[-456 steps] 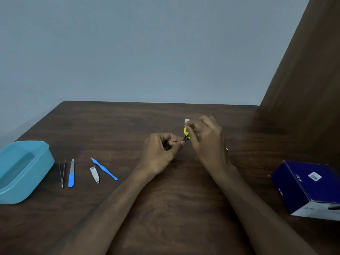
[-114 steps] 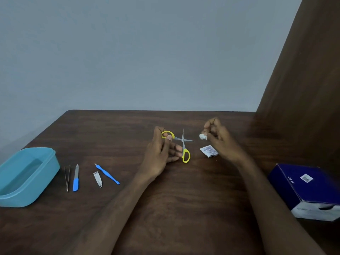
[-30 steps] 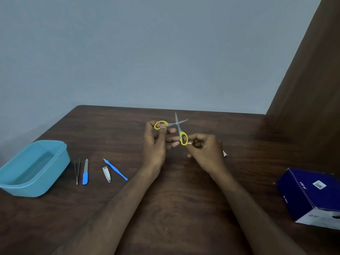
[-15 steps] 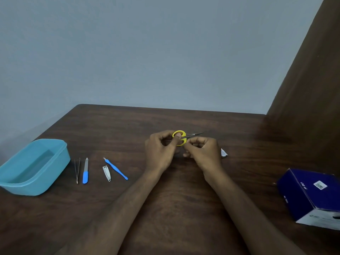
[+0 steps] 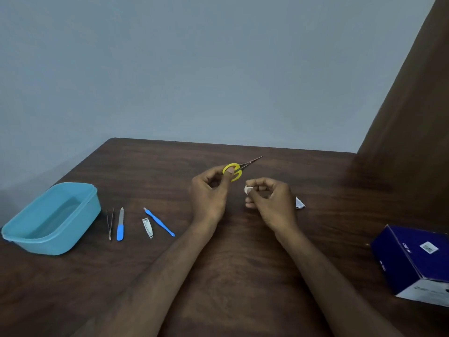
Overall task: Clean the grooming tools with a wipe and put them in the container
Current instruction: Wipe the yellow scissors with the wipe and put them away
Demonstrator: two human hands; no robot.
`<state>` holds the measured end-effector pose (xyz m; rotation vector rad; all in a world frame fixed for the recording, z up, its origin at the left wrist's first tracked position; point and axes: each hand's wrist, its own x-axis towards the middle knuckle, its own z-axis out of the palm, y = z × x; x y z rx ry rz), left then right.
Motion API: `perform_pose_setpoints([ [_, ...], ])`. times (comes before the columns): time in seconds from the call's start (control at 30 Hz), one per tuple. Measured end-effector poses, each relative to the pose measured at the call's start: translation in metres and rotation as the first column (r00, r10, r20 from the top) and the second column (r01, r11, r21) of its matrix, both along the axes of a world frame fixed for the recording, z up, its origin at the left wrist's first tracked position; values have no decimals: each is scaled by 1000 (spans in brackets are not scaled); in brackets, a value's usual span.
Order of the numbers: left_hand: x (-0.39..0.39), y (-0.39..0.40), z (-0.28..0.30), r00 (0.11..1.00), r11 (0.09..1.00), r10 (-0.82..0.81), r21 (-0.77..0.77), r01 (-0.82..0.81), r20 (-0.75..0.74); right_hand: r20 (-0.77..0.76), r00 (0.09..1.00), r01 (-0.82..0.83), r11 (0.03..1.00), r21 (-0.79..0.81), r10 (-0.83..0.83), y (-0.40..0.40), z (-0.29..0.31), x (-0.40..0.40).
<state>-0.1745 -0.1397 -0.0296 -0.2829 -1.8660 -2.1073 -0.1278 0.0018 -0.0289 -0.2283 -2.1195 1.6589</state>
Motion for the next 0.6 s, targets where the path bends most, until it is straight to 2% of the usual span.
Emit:
perform_pose_setpoints([
  [0.1,2,-3,3,995,996,84,-14,-85,-60,-57,998,20,947,322,-2,-2,-3,2],
  [0.17,4,-5,4,992,993,113,-35,-115,-62,-116,993,22,902,432,31,-8,-2,5],
  [0.3,3,-10,3,986,979,153,-127,-161,-70,-172,982,14,884,466,75,-23,0,9],
  [0.37,6,-15,6,987,974,155,-159,-159,-39,-150,985,-12,896,445,88,-31,0,6],
  [0.6,21,-45,21,987,984,139,-120,-129,82,-108,990,117,943,312,-87,-60,8,4],
])
